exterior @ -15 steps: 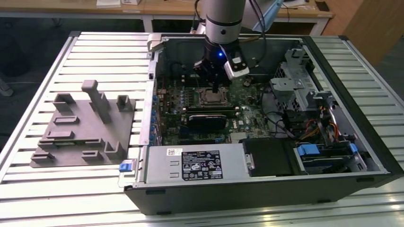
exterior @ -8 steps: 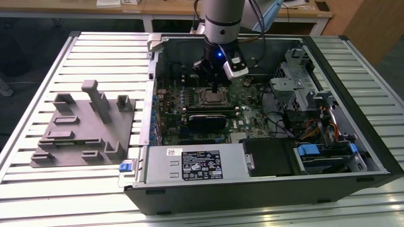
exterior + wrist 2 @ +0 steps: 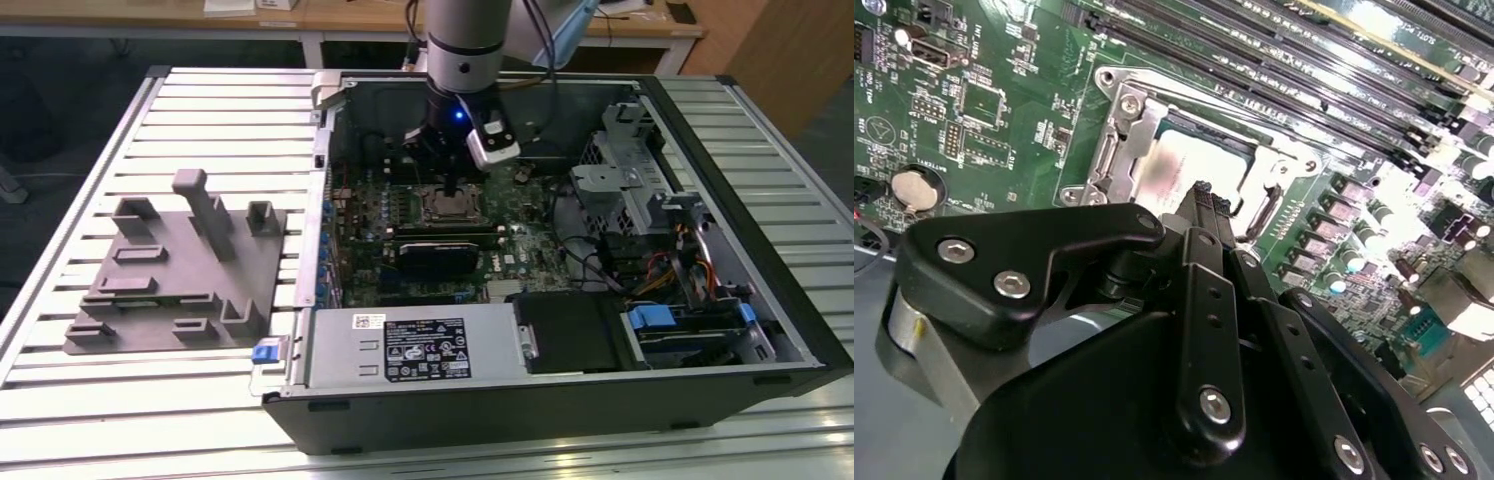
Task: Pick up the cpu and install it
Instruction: 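Install the first cpu locking lever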
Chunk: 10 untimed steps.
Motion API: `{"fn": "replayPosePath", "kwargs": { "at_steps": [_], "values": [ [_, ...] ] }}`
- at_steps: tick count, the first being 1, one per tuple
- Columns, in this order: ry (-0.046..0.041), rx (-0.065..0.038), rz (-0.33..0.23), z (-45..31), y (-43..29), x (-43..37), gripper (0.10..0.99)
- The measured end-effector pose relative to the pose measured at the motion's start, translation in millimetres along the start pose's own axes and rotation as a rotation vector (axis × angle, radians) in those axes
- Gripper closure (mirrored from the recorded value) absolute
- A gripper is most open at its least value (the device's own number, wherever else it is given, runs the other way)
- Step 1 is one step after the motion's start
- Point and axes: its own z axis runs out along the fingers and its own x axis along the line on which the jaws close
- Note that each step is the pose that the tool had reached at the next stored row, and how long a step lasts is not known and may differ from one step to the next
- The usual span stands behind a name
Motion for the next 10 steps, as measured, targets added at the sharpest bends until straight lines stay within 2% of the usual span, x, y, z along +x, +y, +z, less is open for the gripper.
{"fn": "replayPosePath", "kwargs": {
  "at_steps": [10],
  "values": [
    [0.0001,0.0,0.0,-0.3,-2.0,13.5,0.98]
  ]
}}
